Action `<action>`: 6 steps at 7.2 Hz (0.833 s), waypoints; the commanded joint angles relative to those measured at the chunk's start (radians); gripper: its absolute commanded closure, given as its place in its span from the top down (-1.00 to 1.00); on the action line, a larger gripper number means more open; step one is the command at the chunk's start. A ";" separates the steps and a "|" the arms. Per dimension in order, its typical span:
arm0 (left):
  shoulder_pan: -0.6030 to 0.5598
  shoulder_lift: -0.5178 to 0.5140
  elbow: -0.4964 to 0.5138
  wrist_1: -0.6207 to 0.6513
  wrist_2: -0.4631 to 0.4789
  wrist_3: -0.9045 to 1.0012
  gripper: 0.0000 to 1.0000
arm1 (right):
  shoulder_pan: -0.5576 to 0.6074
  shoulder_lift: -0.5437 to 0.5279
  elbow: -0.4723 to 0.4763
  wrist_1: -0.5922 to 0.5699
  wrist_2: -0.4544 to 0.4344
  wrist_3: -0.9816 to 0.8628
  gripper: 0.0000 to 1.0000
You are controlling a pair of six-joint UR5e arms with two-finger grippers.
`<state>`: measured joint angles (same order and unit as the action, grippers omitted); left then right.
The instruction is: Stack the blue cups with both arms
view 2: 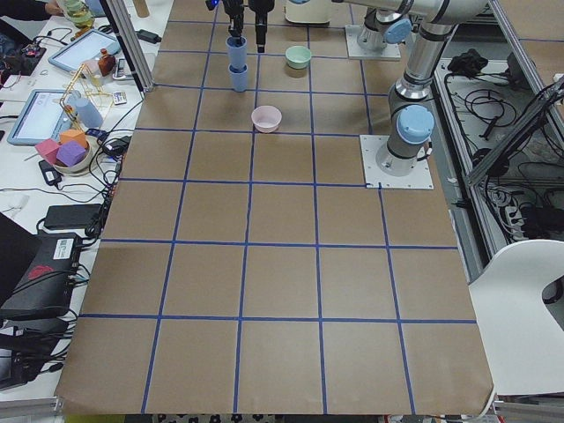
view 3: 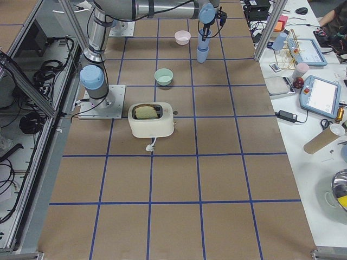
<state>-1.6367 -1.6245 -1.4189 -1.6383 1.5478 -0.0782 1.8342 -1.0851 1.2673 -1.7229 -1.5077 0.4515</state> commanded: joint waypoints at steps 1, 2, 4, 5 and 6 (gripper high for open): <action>0.000 0.000 0.000 0.000 0.000 0.000 1.00 | 0.000 0.004 0.004 -0.012 0.006 0.004 -1.00; 0.000 0.000 0.000 0.000 0.000 0.000 1.00 | 0.002 0.014 0.006 -0.020 0.006 0.004 -1.00; 0.001 0.000 -0.002 0.000 0.000 0.000 1.00 | 0.000 0.027 0.007 -0.041 0.003 -0.004 -0.94; 0.001 0.000 -0.002 0.000 0.000 -0.002 1.00 | -0.003 0.030 0.007 -0.041 0.006 0.007 -0.19; 0.001 0.000 -0.002 0.000 0.000 0.000 1.00 | -0.010 0.031 0.006 -0.041 0.006 -0.002 0.38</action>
<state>-1.6354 -1.6245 -1.4204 -1.6383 1.5478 -0.0788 1.8307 -1.0569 1.2741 -1.7629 -1.5026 0.4532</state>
